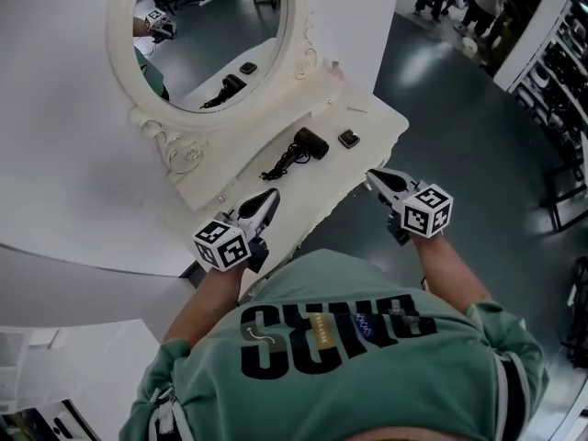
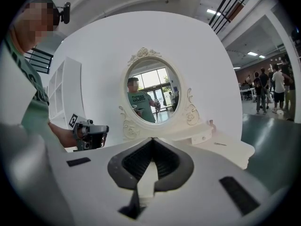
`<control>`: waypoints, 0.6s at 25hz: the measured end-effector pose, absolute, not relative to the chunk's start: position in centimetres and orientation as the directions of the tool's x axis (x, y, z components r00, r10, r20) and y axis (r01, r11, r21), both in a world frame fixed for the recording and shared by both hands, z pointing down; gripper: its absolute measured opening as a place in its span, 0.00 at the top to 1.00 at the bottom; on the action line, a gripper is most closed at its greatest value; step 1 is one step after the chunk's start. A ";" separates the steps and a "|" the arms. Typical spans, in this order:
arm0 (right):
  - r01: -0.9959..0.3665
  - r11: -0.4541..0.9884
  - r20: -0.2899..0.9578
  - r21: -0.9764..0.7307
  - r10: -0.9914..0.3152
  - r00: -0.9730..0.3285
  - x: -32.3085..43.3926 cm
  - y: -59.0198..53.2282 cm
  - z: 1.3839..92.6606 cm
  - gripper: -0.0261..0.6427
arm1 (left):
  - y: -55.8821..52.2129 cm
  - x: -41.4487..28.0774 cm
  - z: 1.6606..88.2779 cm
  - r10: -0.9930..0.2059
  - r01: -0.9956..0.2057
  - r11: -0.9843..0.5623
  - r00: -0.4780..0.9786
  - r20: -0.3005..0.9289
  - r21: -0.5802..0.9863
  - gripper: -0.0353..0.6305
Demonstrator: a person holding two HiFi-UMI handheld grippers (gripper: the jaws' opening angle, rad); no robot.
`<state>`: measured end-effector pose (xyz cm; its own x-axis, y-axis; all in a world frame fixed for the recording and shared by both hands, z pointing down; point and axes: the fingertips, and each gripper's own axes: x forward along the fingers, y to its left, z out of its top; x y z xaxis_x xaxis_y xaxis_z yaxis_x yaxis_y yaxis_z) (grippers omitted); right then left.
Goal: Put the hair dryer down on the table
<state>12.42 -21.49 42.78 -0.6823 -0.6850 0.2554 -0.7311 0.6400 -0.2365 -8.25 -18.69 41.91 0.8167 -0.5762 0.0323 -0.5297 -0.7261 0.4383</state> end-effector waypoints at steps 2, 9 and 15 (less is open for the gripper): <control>-0.732 0.643 0.249 -0.223 -0.689 -0.681 12.3 -21.5 42.3 0.97 | -18.6 -8.4 41.5 -0.572 -0.529 -0.737 0.820 0.028 0.422 0.93; -0.736 0.639 0.217 -0.225 -0.703 -0.677 12.5 -21.5 41.5 0.97 | -18.8 -9.5 40.3 -0.594 -0.542 -0.735 0.805 0.000 0.408 0.93; -0.732 0.641 0.212 -0.233 -0.701 -0.681 12.3 -21.4 41.9 0.97 | -18.3 -10.1 40.1 -0.608 -0.554 -0.726 0.794 -0.006 0.407 0.93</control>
<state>12.30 -21.36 41.94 -0.6810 -0.7007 0.2125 -0.7317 0.6407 -0.2326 -10.10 -18.34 40.08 0.7936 -0.6084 -0.0057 -0.5540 -0.7265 0.4066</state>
